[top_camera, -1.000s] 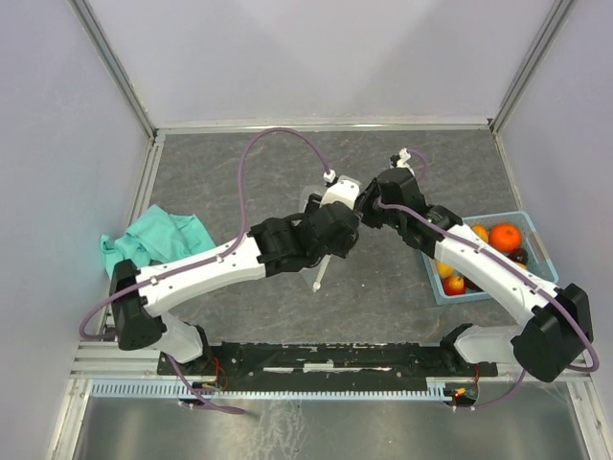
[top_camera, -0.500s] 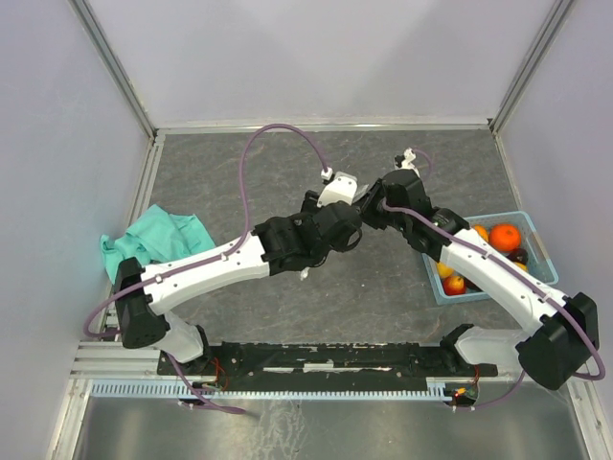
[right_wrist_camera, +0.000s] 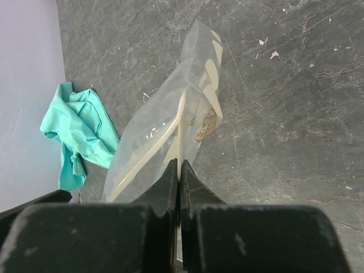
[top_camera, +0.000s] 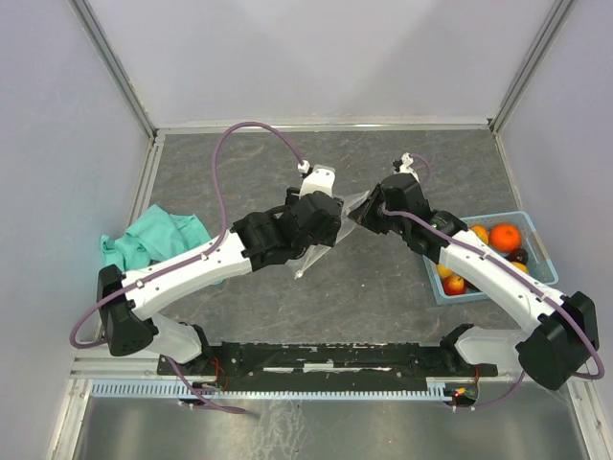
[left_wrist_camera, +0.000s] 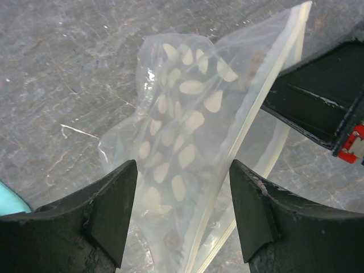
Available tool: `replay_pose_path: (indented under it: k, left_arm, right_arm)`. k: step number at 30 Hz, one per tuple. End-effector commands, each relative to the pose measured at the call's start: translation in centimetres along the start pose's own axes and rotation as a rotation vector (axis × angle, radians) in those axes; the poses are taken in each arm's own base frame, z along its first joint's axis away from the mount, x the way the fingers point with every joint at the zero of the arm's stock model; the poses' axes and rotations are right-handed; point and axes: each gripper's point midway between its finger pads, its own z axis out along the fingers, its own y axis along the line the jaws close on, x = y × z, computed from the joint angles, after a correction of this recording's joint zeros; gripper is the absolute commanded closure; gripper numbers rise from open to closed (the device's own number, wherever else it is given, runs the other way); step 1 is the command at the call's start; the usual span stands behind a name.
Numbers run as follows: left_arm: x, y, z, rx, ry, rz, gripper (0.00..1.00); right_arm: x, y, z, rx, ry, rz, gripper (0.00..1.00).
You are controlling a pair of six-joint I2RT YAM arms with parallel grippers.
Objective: Place the food in the zip-top bag and seal the zipper
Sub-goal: Open the zipper of the food storage bag.
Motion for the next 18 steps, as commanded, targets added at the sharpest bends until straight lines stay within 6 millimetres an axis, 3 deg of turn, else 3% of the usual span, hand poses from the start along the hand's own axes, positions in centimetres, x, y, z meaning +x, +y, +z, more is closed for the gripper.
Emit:
replay_pose_path:
  k: [1, 7, 12, 18]
  left_arm:
    - [-0.1, -1.8, -0.1, 0.083, 0.013, -0.064, 0.27]
    - [1.6, -1.8, 1.1, 0.059, 0.055, -0.029, 0.28]
    - [3.3, -0.9, 2.2, -0.006, 0.102, 0.042, 0.35]
    - [3.3, 0.7, 2.2, -0.086, 0.099, 0.085, 0.45]
  right_arm:
    - [-0.9, 0.8, -0.9, -0.04, -0.038, -0.011, 0.98]
    - [-0.7, 0.8, -1.0, -0.045, -0.034, -0.008, 0.99]
    - [-0.4, 0.7, -1.0, -0.044, -0.023, -0.02, 0.98]
    - [0.1, 0.5, -0.7, -0.041, 0.0, -0.04, 0.98]
